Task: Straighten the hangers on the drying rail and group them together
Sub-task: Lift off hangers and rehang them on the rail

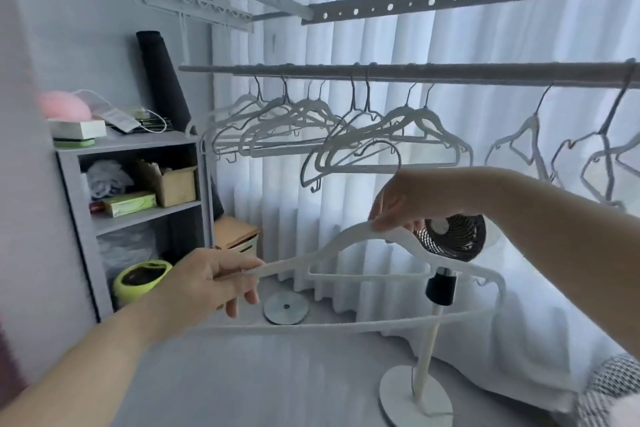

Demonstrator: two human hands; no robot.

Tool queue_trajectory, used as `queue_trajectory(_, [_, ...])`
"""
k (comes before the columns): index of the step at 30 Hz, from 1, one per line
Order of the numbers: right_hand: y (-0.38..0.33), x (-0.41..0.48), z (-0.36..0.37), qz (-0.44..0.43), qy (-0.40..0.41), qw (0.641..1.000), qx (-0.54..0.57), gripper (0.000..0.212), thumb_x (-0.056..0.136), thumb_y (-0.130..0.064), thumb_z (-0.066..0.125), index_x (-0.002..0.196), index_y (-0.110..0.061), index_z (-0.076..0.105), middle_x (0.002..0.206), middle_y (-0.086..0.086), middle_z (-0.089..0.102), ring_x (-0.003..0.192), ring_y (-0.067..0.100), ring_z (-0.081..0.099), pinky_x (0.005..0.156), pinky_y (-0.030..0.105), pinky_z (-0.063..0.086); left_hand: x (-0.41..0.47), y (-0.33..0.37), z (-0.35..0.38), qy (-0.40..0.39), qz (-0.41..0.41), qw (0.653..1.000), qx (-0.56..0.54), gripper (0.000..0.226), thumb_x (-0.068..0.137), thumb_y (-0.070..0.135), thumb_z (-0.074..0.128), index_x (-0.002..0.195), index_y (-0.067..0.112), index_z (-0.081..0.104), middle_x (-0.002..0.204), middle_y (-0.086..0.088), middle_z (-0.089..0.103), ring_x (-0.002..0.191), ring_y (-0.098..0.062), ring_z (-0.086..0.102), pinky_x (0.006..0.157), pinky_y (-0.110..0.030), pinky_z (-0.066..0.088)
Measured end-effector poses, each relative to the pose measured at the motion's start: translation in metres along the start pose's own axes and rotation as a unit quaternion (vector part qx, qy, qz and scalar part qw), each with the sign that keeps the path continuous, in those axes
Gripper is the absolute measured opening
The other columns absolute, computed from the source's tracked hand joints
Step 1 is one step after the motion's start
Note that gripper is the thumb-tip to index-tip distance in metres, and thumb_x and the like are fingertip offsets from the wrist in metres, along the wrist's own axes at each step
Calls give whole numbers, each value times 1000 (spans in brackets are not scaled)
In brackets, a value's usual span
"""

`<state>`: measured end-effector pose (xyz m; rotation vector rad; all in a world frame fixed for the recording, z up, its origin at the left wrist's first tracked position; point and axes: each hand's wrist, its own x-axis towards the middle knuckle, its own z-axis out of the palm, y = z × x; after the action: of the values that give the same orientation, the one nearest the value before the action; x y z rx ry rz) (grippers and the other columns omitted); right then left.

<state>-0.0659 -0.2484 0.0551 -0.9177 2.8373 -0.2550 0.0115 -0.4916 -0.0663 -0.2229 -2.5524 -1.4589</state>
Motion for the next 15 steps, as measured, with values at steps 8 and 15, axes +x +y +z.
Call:
queue_trajectory(8, [-34,-16,41,-31,37,982,183,18,84,-14,55,83,-26,68,48,-10,55,34,4,41,32,10,31,-20,-30,-2,173,-61,982,53,15,82,15,64,96,21,62,96,4,60,89,-12,52,66,-20,37])
queue_trajectory(15, [-53,-11,65,48,186,925,327,13,83,-7,55,86,-8,68,46,4,49,22,5,38,28,13,38,-29,-18,23,64,-42,997,-7,9,87,21,57,93,28,53,86,17,57,86,-7,57,66,-11,42])
